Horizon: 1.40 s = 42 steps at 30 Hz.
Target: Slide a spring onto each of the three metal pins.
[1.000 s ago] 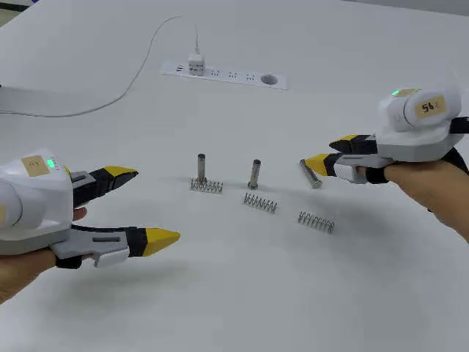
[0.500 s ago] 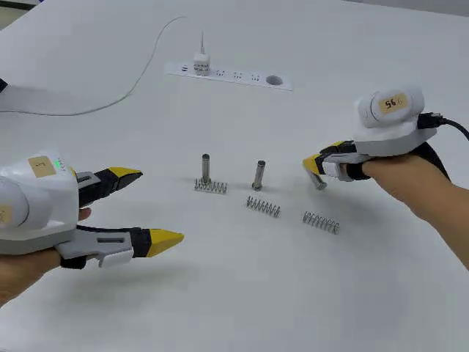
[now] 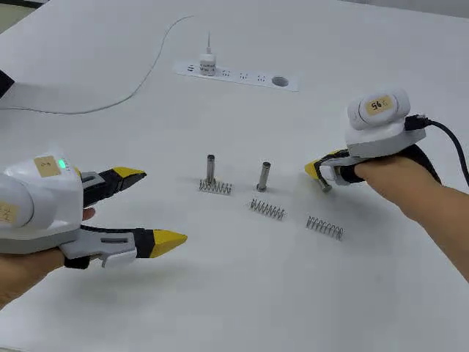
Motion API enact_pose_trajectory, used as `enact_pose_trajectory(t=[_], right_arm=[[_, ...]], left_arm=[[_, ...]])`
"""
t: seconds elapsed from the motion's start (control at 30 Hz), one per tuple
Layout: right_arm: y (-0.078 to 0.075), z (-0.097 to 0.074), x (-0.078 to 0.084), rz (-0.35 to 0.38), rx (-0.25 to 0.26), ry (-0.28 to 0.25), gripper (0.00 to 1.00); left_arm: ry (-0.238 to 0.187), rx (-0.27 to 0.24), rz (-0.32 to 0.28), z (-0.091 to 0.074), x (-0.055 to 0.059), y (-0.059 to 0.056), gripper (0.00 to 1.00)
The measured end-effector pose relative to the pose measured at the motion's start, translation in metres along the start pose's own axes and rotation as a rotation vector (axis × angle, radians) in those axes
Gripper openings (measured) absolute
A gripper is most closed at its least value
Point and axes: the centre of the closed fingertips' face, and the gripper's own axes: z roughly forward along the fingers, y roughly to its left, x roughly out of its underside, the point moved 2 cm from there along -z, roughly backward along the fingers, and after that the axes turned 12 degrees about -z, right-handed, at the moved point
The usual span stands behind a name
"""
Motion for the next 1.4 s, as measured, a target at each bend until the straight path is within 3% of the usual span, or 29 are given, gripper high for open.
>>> enact_pose_trajectory(t=[0.5,1.07,1.2,1.4], right_arm=[[0.001,0.006,0.004,0.045,-0.011,0.036,0.15],[0.0,0.003,0.003,0.062,-0.013,0.058,0.09],[0.002,0.001,0.003,0.059,-0.007,0.057,0.09],[0.006,-0.01,-0.006,0.061,-0.007,0.011,0.09]], left_arm=[[-0.002,-0.004,-0.009,-0.002,0.002,0.001,0.74],[-0.003,-0.005,-0.014,-0.001,0.003,0.002,0.73],[-0.005,-0.005,-0.015,-0.001,0.003,0.002,0.73],[-0.004,-0.005,-0.014,-0.001,0.003,0.002,0.73]])
